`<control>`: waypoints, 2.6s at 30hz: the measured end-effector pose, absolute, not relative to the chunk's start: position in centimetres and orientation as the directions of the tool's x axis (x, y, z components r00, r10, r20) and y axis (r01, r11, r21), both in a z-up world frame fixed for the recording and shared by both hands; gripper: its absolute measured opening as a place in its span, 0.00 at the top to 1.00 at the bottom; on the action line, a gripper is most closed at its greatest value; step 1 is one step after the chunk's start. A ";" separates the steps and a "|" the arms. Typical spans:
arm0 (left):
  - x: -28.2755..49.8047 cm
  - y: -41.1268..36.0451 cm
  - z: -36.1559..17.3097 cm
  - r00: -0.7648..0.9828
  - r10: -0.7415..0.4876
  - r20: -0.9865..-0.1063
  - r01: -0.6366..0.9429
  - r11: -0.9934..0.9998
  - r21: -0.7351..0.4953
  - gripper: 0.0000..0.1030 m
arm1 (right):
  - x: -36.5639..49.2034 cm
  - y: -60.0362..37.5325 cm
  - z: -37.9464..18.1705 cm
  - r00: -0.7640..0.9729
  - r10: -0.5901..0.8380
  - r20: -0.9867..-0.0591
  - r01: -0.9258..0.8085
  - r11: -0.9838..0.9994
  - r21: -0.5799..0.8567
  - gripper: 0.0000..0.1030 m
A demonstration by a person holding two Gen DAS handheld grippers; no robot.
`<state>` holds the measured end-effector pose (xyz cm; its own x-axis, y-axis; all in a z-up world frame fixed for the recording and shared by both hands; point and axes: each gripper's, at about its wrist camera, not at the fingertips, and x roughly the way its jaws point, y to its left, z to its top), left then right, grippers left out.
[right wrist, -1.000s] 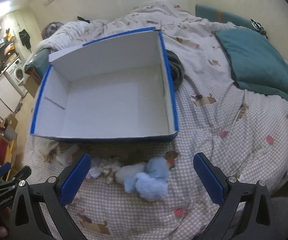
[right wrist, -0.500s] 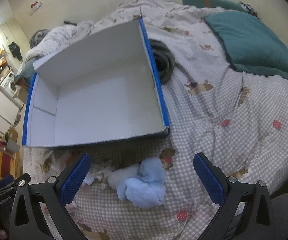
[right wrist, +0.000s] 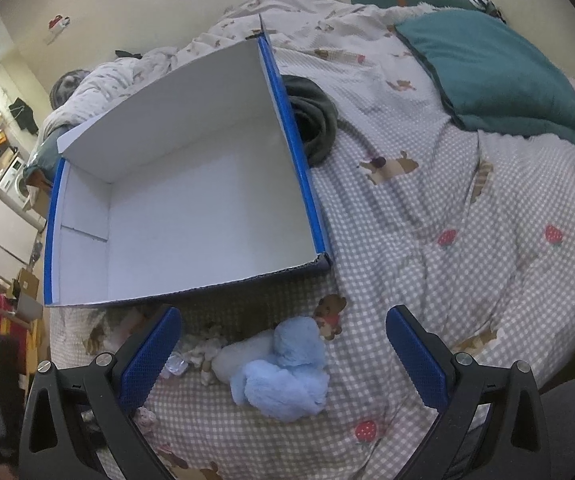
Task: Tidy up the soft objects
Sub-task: 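Grasp the beige scrunchie with the left gripper while the right grasps the blue plush, then carry both items into the box and open both grippers to release them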
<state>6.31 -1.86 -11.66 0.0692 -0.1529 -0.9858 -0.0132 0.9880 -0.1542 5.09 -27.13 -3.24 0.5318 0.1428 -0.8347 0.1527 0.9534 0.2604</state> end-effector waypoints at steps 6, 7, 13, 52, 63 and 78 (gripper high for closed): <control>6.3 -3.4 -11.4 0.076 -0.216 -0.973 0.050 0.976 -0.212 0.19 | 5.0 -27.0 -3.2 0.532 0.131 -0.837 0.155 0.956 0.249 0.00; 6.1 -3.9 -11.5 0.071 -0.195 -0.978 0.069 0.979 -0.190 0.19 | 5.0 -27.1 -3.3 0.531 0.131 -0.837 0.156 0.956 0.249 0.00; 5.9 -5.7 -12.7 0.066 -0.101 -0.993 0.141 0.986 -0.091 0.28 | 5.0 -26.9 -3.3 0.532 0.125 -0.838 0.150 0.959 0.239 0.00; 3.0 4.1 -4.1 0.352 -0.138 -0.926 -0.108 0.976 -0.187 0.85 | 2.2 -23.2 3.4 0.496 0.260 -0.828 -0.029 0.959 0.283 0.84; 3.6 4.9 0.1 0.442 -0.161 -0.882 -0.091 0.970 -0.223 0.85 | 3.2 -21.7 7.9 0.563 0.289 -0.774 -0.094 0.953 0.288 0.84; 11.5 0.6 8.3 0.533 -0.122 -0.838 0.037 0.992 -0.121 0.85 | 8.4 -23.0 8.3 0.596 0.358 -0.719 -0.111 0.923 0.368 0.84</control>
<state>11.47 0.57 8.26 0.5326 -0.1220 -0.8375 0.0373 0.9920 -0.1208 8.44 -23.01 8.25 0.5962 0.3577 -0.7187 -0.1106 0.9233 0.3678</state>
